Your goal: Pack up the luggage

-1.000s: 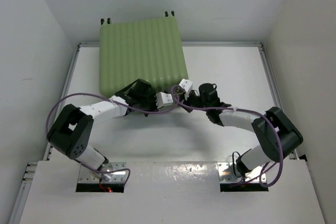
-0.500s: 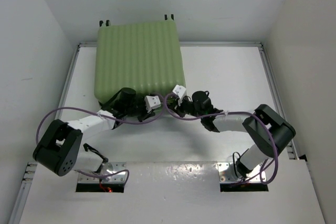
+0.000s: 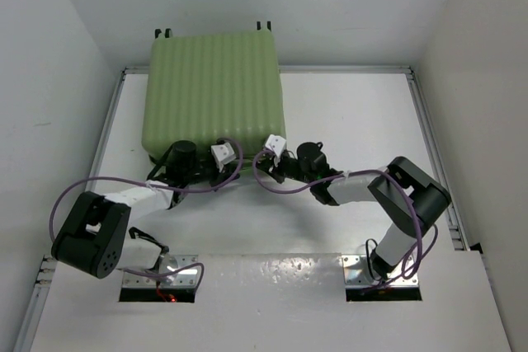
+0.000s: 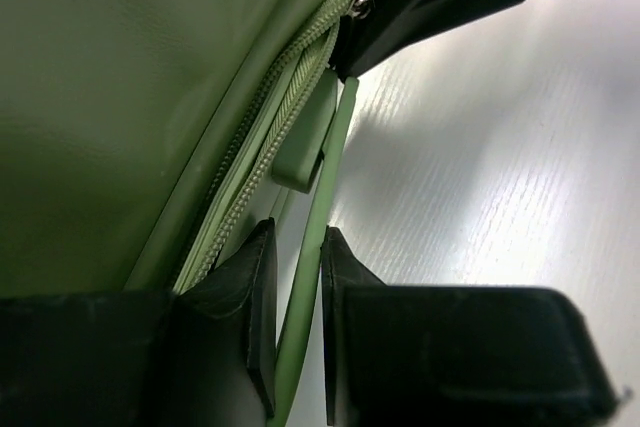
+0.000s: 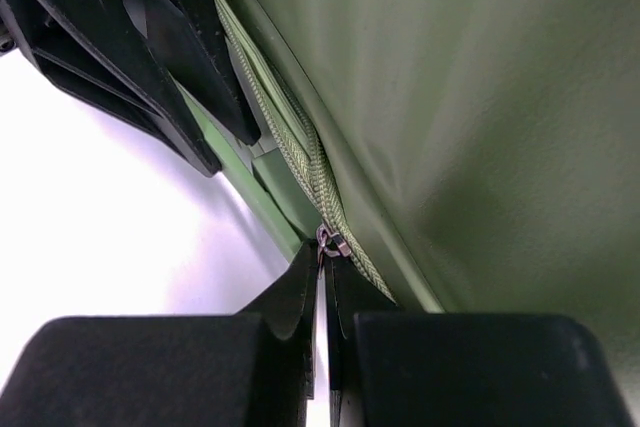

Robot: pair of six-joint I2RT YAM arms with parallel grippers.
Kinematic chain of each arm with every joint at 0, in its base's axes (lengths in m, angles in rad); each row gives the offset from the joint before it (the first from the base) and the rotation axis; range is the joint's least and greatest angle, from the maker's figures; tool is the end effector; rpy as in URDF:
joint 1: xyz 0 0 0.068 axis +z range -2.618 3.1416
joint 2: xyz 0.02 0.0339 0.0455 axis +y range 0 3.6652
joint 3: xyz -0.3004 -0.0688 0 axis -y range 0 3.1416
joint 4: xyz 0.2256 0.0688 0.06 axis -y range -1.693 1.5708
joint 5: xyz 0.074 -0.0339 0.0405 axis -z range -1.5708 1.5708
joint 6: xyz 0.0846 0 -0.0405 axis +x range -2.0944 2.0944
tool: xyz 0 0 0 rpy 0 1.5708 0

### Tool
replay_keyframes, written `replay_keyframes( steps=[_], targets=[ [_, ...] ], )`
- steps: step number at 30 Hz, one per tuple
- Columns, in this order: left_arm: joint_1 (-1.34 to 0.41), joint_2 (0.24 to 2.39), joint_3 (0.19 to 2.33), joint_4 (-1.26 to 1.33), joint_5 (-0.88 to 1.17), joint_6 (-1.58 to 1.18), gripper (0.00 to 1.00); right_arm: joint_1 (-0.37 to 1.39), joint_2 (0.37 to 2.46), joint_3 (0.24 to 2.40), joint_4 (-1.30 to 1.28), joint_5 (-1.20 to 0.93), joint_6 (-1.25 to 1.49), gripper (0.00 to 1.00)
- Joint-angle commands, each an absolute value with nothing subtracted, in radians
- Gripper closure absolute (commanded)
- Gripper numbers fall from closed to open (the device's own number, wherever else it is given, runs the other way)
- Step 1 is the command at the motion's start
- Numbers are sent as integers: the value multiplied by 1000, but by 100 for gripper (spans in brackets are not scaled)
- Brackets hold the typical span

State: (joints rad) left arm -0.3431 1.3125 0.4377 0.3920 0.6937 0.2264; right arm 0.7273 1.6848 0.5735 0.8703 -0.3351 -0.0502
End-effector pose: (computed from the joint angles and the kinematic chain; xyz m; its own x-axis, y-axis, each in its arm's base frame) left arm 0.2239 -0.1374 0.2047 -0.2483 0.2720 -0.9297 0.8699 0.4849 -0.0905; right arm 0.2485 0.2584 0.1996 -0.1346 -0.1832 -0.9738 -0.8743 0.4845 0.0297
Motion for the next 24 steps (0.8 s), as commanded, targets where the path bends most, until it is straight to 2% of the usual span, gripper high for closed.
replay_keyframes(
  steps=[1, 5, 12, 15, 17, 19, 20, 21, 23, 24],
  targets=[
    [-367, 1270, 430, 606, 782, 5, 100, 885, 1632, 701, 1003, -615, 49, 100],
    [-367, 1259, 402, 624, 765, 28, 100, 900, 1667, 796, 1000, -663, 158, 100],
    [-336, 1177, 354, 549, 756, 60, 100, 902, 1700, 841, 974, -741, 164, 100],
    [-336, 1150, 356, 486, 756, 86, 100, 900, 1665, 813, 959, -767, 102, 72],
    [-336, 1141, 379, 369, 729, 122, 100, 870, 1594, 781, 931, -756, 94, 57],
    [-362, 1117, 448, 179, 669, 262, 100, 807, 1489, 720, 850, -752, 94, 50],
    [-371, 1106, 474, 178, 648, 262, 100, 784, 1458, 719, 824, -750, 87, 50],
    [-383, 1106, 527, 47, 637, 328, 100, 741, 1427, 698, 716, -746, 78, 49],
    [-397, 1106, 569, -84, 547, 347, 100, 683, 1311, 681, 632, -742, 63, 49],
    [-412, 1117, 607, -119, 510, 356, 100, 640, 1287, 683, 512, -730, 52, 49]
  ],
)
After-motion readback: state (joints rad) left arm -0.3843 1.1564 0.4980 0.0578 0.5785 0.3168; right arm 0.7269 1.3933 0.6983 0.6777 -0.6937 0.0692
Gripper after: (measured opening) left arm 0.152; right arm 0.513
